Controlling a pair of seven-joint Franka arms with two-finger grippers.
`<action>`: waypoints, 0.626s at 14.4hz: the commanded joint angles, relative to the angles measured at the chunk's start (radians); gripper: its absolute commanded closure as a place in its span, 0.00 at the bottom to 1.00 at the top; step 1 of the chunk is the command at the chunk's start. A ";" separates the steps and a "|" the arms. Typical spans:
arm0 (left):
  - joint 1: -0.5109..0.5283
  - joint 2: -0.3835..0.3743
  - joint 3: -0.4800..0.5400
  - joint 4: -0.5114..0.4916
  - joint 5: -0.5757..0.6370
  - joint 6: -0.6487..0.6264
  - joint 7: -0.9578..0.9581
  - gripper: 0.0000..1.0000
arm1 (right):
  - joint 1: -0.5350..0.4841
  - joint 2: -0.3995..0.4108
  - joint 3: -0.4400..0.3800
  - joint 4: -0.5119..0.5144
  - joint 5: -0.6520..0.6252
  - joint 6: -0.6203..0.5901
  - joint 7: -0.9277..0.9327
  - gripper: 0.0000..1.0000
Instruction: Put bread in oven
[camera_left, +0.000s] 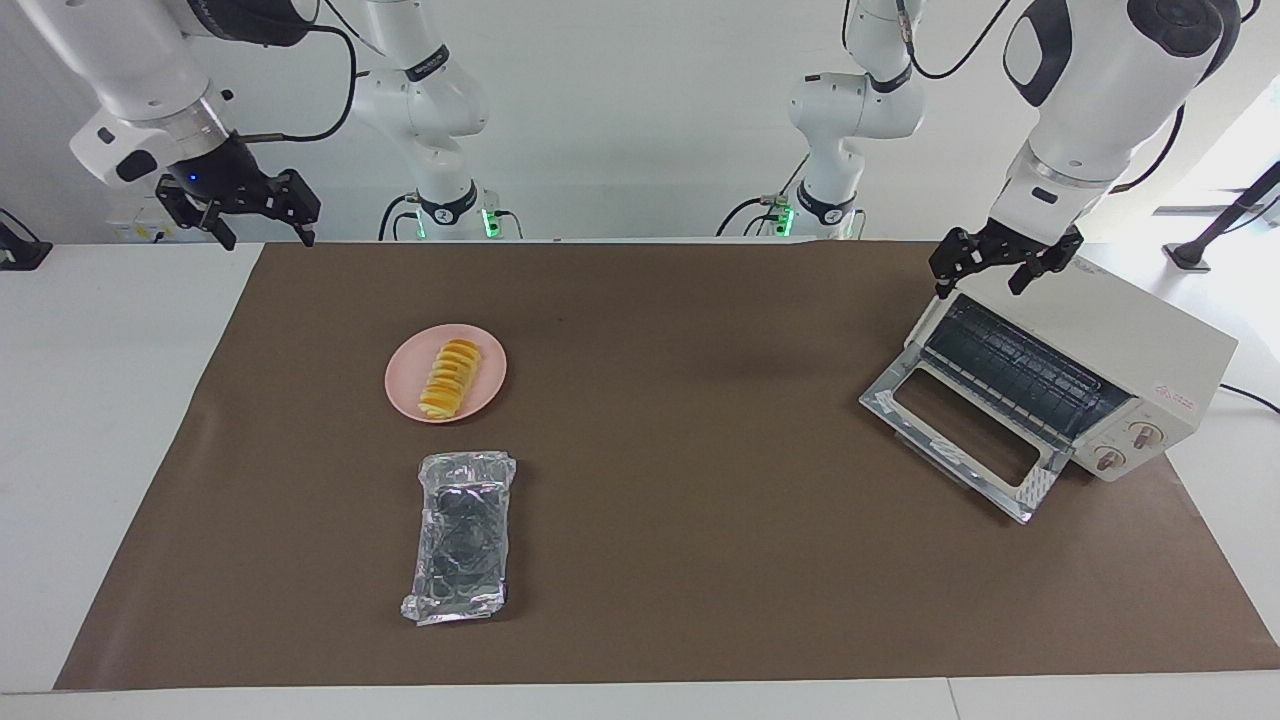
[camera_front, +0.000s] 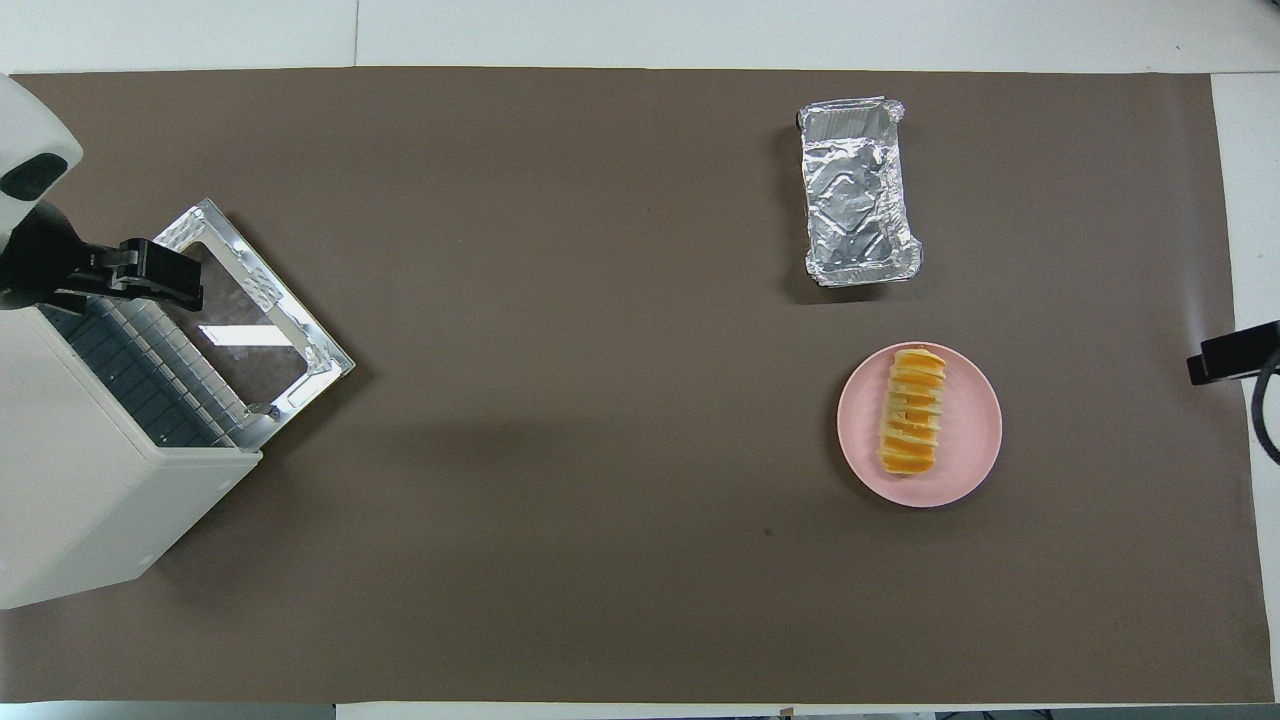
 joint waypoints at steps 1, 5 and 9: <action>0.007 -0.017 -0.002 -0.015 -0.015 -0.007 0.001 0.00 | 0.092 -0.065 0.007 -0.186 0.000 0.129 0.152 0.00; 0.007 -0.015 -0.002 -0.015 -0.015 -0.009 0.001 0.00 | 0.174 -0.037 0.007 -0.280 0.000 0.255 0.263 0.00; 0.007 -0.015 -0.002 -0.015 -0.015 -0.009 0.001 0.00 | 0.254 0.035 0.007 -0.344 0.000 0.370 0.373 0.00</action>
